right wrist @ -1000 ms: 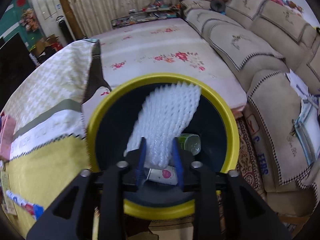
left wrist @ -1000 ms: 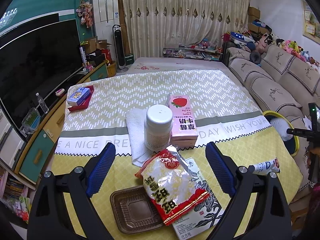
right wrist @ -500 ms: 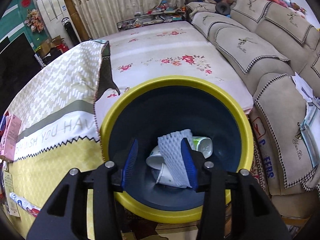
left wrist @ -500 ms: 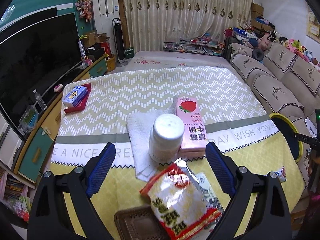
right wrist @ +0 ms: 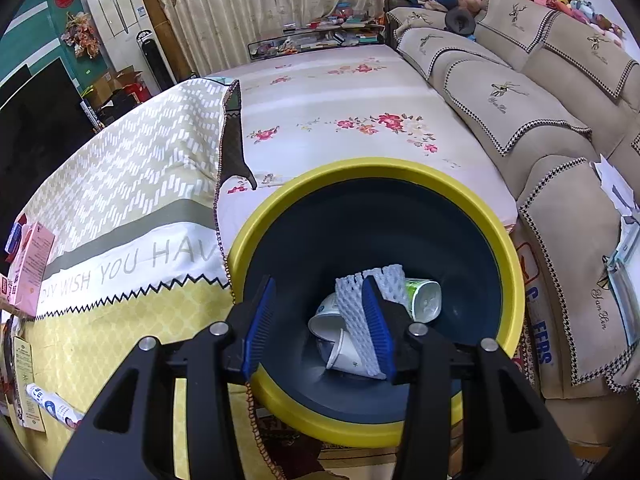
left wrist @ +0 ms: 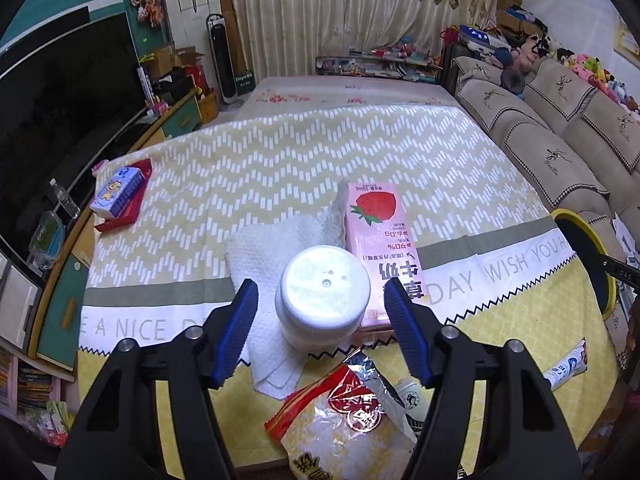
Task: Collect trash
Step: 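Grasp the white pill bottle with the left gripper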
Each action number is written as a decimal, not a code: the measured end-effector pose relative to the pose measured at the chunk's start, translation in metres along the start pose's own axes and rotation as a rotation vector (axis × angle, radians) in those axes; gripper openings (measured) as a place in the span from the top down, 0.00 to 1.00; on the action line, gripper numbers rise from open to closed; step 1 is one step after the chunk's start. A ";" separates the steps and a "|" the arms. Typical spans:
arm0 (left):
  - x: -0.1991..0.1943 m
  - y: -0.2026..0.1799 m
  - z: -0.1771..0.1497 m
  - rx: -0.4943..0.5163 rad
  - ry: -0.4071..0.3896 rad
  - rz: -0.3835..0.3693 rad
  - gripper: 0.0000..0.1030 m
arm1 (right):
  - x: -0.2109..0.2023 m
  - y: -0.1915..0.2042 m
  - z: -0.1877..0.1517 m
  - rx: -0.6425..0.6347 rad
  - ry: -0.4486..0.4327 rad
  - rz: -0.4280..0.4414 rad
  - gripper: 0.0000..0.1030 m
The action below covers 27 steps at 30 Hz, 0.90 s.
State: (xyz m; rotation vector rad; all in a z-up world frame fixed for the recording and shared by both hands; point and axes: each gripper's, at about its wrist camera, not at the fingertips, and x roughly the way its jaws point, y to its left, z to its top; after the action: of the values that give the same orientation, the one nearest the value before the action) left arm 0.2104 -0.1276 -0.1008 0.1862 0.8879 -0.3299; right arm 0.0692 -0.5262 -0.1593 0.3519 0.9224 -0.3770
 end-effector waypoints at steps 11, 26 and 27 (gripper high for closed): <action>0.008 0.003 -0.001 0.008 0.025 -0.005 0.54 | 0.001 0.001 -0.001 -0.004 0.007 0.004 0.58; -0.065 -0.007 0.015 0.031 -0.122 -0.030 0.54 | -0.013 -0.003 0.001 0.002 -0.025 0.010 0.58; -0.069 -0.012 0.015 0.042 -0.127 -0.038 0.54 | -0.015 -0.004 0.001 0.004 -0.030 0.010 0.58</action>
State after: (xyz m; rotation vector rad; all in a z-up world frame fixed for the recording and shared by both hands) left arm 0.1767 -0.1287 -0.0374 0.1849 0.7603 -0.3917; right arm 0.0603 -0.5279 -0.1472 0.3533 0.8908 -0.3739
